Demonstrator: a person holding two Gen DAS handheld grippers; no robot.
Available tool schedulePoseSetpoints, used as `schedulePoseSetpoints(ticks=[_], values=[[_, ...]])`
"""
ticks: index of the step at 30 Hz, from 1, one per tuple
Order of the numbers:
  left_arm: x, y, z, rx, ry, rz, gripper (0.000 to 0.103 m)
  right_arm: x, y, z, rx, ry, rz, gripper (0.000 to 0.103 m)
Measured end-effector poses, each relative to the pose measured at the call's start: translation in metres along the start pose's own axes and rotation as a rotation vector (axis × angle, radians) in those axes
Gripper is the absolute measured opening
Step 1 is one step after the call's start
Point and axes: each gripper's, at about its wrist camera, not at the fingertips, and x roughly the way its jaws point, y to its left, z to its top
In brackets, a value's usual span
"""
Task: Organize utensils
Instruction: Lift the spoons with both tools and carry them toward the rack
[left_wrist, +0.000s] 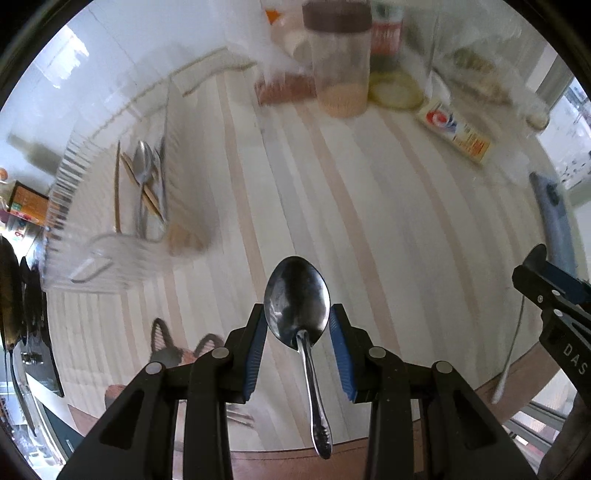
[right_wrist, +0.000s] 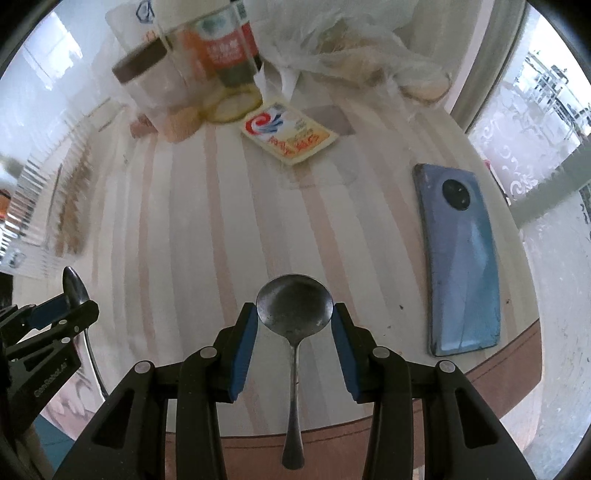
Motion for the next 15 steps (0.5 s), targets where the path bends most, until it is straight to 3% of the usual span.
schedulePoseSetpoints(ticks=[15], values=[[-0.079,0.031,0.025,-0.051,-0.2,0.007,0.031,-0.059,0.02,0.031,-0.003,-0.165,0.056,0.043]])
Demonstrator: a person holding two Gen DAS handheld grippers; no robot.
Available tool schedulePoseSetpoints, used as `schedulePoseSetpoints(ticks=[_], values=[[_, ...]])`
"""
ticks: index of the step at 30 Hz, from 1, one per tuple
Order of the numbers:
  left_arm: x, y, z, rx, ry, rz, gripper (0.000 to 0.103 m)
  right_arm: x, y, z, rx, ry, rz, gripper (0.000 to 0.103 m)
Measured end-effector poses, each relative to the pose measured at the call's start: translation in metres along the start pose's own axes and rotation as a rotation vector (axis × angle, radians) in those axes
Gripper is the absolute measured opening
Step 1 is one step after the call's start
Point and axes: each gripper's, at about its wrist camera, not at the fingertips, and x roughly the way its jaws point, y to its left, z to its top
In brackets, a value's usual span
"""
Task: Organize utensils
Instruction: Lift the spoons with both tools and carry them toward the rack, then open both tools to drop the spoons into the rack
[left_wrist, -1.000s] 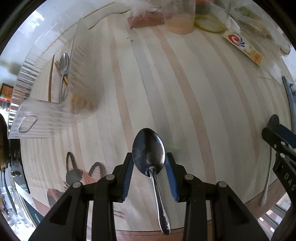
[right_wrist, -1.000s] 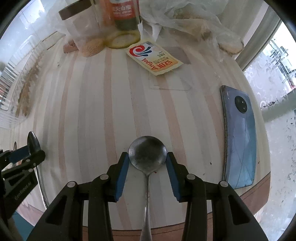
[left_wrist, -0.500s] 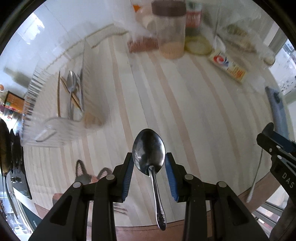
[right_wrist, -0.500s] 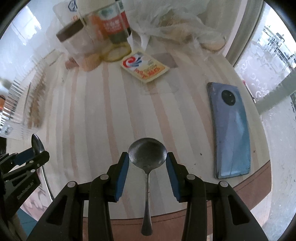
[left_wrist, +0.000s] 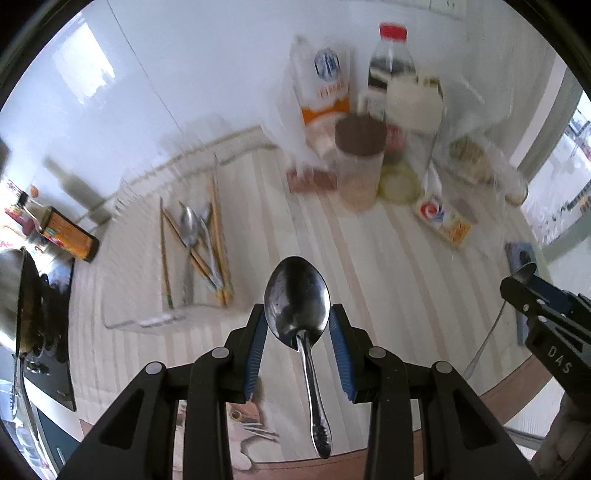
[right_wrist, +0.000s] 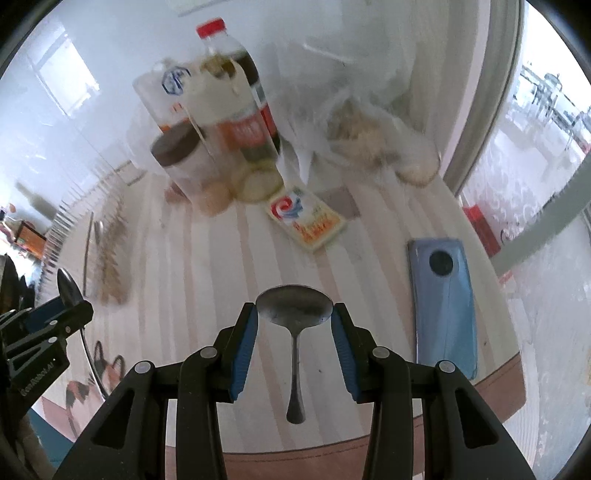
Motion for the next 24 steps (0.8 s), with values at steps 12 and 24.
schedulePoseSetpoints(ticks=[12,24], values=[[-0.053,0.046,0.039,-0.077,-0.129,0.015,0.031,-0.047,0.051,0.043,-0.071,-0.115,0.083,0.043],[-0.066,0.147,0.082,-0.219,-0.138,0.017,0.031,-0.067,0.158,0.102,-0.176,-0.137,0.239,0.043]])
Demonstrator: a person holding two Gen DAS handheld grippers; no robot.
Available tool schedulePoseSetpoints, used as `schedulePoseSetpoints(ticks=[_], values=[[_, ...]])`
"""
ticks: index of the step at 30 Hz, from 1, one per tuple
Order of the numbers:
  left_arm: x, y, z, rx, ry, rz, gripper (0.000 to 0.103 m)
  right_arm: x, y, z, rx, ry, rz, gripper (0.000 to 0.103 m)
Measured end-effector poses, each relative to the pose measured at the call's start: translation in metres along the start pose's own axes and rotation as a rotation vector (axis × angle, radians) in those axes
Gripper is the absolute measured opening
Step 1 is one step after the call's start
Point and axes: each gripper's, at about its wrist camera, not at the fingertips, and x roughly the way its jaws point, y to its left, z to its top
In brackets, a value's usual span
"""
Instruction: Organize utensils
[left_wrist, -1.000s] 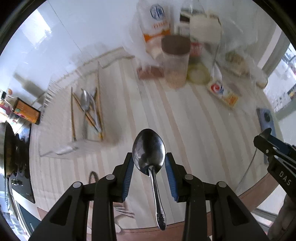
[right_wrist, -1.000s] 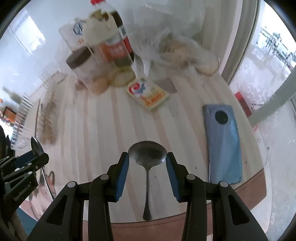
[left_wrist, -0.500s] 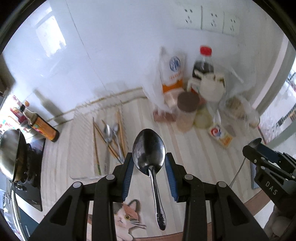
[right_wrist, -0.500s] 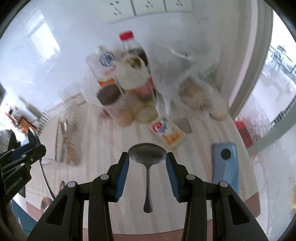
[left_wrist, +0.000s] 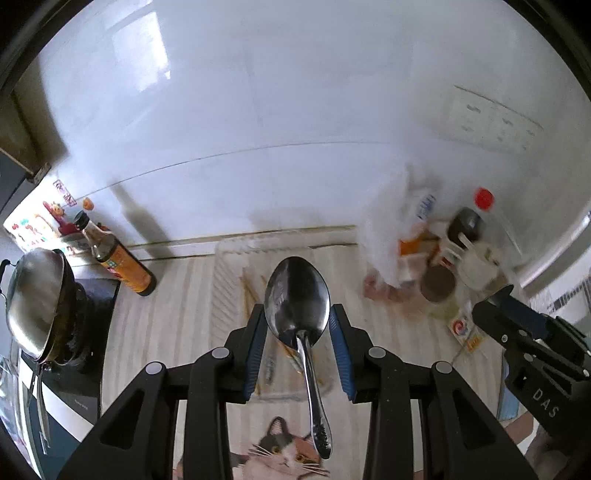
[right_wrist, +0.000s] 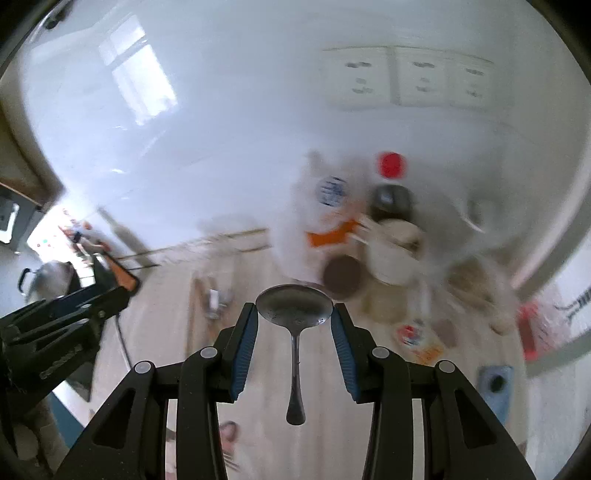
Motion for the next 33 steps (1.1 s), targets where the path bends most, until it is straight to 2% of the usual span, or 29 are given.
schedulePoseSetpoints(ticks=[3,8,13,15,17,19,20,21,22,24,26,27,28,29,30,33], values=[[0.013,0.028,0.013,-0.029,0.023,0.002,0.031,0.015,0.028,0.017,-0.013,0.011,0.039,0.043],[0.049,0.067,0.024,-0.075,0.102,-0.01,0.031,0.056,0.068,0.033,-0.018,0.082,0.092,0.043],[0.094,0.091,0.022,-0.1,0.209,-0.045,0.033,0.123,0.089,0.03,0.002,0.231,0.109,0.043],[0.111,0.097,0.019,-0.097,0.261,-0.03,0.033,0.147,0.092,0.024,0.024,0.282,0.106,0.043],[0.121,0.104,0.014,-0.098,0.276,-0.018,0.035,0.173,0.097,0.017,0.031,0.365,0.095,0.044],[0.123,0.111,0.01,-0.103,0.271,0.003,0.047,0.19,0.098,0.01,0.04,0.423,0.094,0.044],[0.123,0.115,0.007,-0.112,0.262,0.021,0.052,0.192,0.098,0.006,0.039,0.427,0.073,0.047],[0.122,0.118,0.004,-0.112,0.256,0.031,0.063,0.194,0.098,0.004,0.036,0.426,0.061,0.052],[0.122,0.121,0.002,-0.114,0.249,0.038,0.068,0.194,0.098,0.002,0.035,0.422,0.056,0.053],[0.119,0.128,-0.006,-0.125,0.225,0.075,0.069,0.191,0.097,-0.005,0.023,0.417,0.027,0.054],[0.116,0.133,-0.013,-0.132,0.21,0.098,0.069,0.184,0.097,-0.014,-0.012,0.388,-0.03,0.06],[0.113,0.135,-0.018,-0.13,0.194,0.114,0.075,0.182,0.097,-0.017,-0.021,0.377,-0.048,0.064],[0.11,0.136,-0.024,-0.129,0.173,0.131,0.091,0.179,0.097,-0.021,-0.032,0.364,-0.068,0.067],[0.107,0.137,-0.029,-0.124,0.155,0.145,0.098,0.174,0.099,-0.028,-0.048,0.345,-0.103,0.069],[0.105,0.137,-0.033,-0.117,0.142,0.153,0.102,0.171,0.098,-0.031,-0.056,0.334,-0.125,0.074],[0.101,0.136,-0.047,-0.097,0.122,0.171,0.102,0.163,0.104,-0.046,-0.086,0.303,-0.189,0.087]])
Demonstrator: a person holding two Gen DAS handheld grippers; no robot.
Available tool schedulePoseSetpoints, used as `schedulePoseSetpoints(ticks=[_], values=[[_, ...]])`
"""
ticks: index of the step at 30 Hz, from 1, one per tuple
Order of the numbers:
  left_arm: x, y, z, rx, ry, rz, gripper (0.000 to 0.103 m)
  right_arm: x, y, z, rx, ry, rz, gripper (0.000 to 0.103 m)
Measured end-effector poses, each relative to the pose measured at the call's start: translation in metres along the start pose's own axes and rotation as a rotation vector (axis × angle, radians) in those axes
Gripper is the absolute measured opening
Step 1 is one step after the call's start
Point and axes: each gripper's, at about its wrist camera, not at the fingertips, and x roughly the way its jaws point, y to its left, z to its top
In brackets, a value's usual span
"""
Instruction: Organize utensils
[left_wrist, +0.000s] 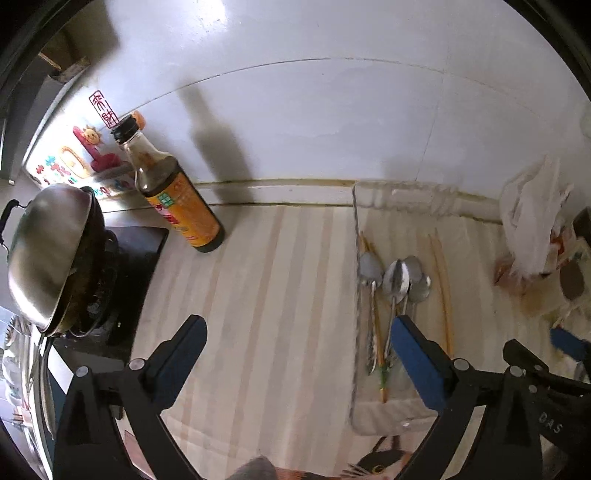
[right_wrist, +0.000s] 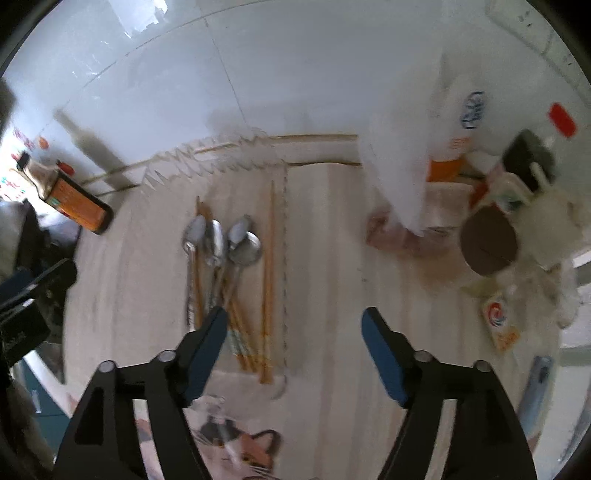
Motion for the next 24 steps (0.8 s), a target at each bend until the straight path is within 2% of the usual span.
schedulePoseSetpoints(ticks=[3,4,6,14,19,24], values=[[-0.002,0.0,-0.011,0.018,-0.014,-0.011,0.103,-0.003,0.002,-0.014,0.001,-0.012,-0.041,0.101],[-0.003,0.001,-0.014,0.025,-0.021,-0.008,0.103,-0.004,0.002,-0.017,0.0,-0.017,-0.054,0.102],[-0.005,0.001,-0.019,0.04,-0.034,-0.011,0.103,-0.008,0.002,-0.026,-0.003,-0.028,-0.094,0.102],[-0.029,0.007,-0.042,0.054,-0.083,-0.05,0.103,-0.036,0.002,-0.056,0.043,-0.085,-0.143,0.103],[-0.059,0.014,-0.059,0.043,-0.12,-0.065,0.103,-0.073,0.003,-0.078,0.061,-0.16,-0.145,0.103],[-0.106,0.023,-0.08,0.013,-0.188,-0.077,0.103,-0.125,0.004,-0.1,0.055,-0.259,-0.144,0.103]])
